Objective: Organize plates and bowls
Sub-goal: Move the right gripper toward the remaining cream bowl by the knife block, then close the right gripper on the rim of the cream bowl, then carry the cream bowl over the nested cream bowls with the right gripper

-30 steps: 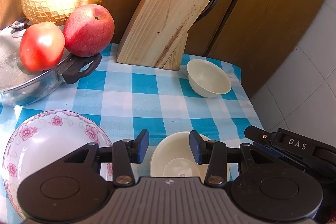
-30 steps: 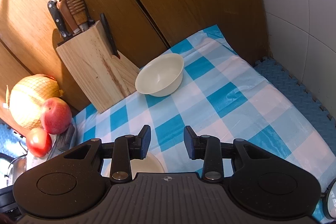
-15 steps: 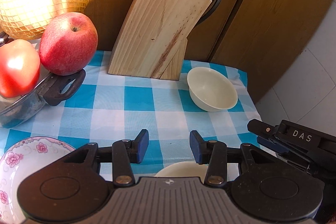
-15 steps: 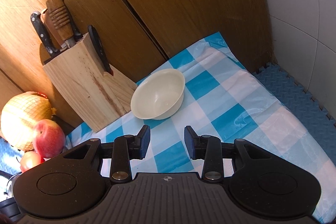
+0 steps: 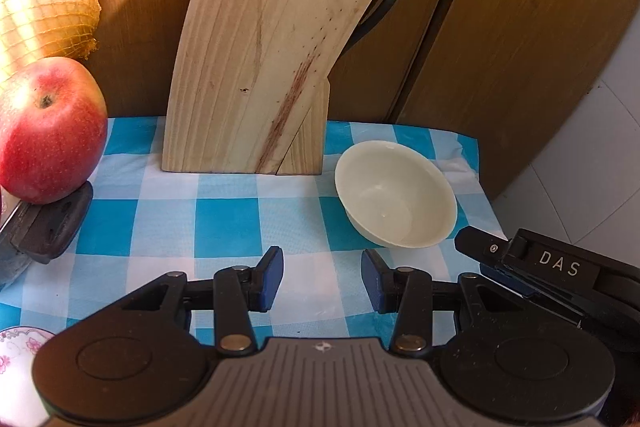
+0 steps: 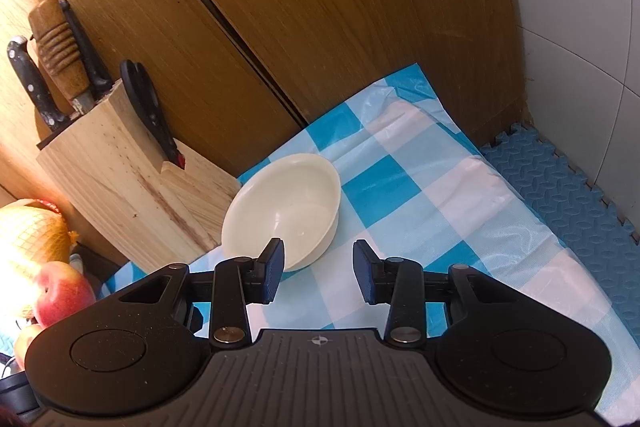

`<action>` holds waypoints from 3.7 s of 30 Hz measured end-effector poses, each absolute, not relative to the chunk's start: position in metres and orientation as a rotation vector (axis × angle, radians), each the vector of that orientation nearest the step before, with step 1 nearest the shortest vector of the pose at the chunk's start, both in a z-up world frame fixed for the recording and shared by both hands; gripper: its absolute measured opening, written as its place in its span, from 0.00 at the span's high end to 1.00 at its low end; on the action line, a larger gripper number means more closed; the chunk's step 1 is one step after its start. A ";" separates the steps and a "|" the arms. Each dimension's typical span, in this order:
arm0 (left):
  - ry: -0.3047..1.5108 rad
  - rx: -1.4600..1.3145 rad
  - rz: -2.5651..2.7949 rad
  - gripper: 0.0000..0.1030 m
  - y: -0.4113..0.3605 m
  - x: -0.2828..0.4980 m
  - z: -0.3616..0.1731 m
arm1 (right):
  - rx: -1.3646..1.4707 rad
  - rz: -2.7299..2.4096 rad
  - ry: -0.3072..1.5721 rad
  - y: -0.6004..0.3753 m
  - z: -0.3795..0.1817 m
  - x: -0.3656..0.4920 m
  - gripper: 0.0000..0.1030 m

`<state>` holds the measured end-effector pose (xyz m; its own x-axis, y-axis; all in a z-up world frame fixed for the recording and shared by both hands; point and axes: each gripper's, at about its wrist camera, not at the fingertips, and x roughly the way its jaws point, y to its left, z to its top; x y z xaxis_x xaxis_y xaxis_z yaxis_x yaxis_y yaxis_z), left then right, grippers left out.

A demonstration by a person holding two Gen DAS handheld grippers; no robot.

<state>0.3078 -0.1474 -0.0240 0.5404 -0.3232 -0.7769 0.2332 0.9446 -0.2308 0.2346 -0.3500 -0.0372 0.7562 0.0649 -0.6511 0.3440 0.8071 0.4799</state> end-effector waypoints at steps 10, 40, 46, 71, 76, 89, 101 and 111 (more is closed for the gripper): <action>0.992 -0.134 -0.318 0.64 -0.175 0.351 -0.037 | 0.646 -0.150 0.692 -0.362 -0.038 0.266 0.53; 1.025 -0.076 -0.336 0.76 -0.191 0.370 -0.057 | 0.679 -0.104 0.785 -0.365 -0.062 0.292 0.85; 0.985 -0.058 -0.350 0.76 -0.182 0.347 -0.035 | 0.657 -0.104 0.771 -0.354 -0.047 0.272 0.85; 0.983 0.000 -0.326 0.76 -0.159 0.305 -0.040 | 0.578 -0.093 0.817 -0.321 -0.050 0.239 0.85; 1.002 0.003 -0.319 0.76 -0.157 0.307 -0.050 | 0.559 -0.090 0.839 -0.319 -0.057 0.243 0.83; 1.036 0.018 -0.254 0.57 -0.146 0.322 -0.068 | 0.547 -0.133 0.879 -0.321 -0.072 0.252 0.46; 1.023 0.108 -0.277 0.78 -0.158 0.314 -0.068 | 0.503 -0.078 0.909 -0.308 -0.075 0.250 0.86; 1.023 0.086 -0.279 0.83 -0.152 0.307 -0.058 | 0.510 -0.061 0.888 -0.304 -0.064 0.248 0.89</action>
<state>0.3073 -0.1517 -0.0581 0.4891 -0.1894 -0.8514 0.2693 0.9612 -0.0592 0.2477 -0.3040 -0.0645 0.6374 0.1568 -0.7544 0.2579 0.8792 0.4007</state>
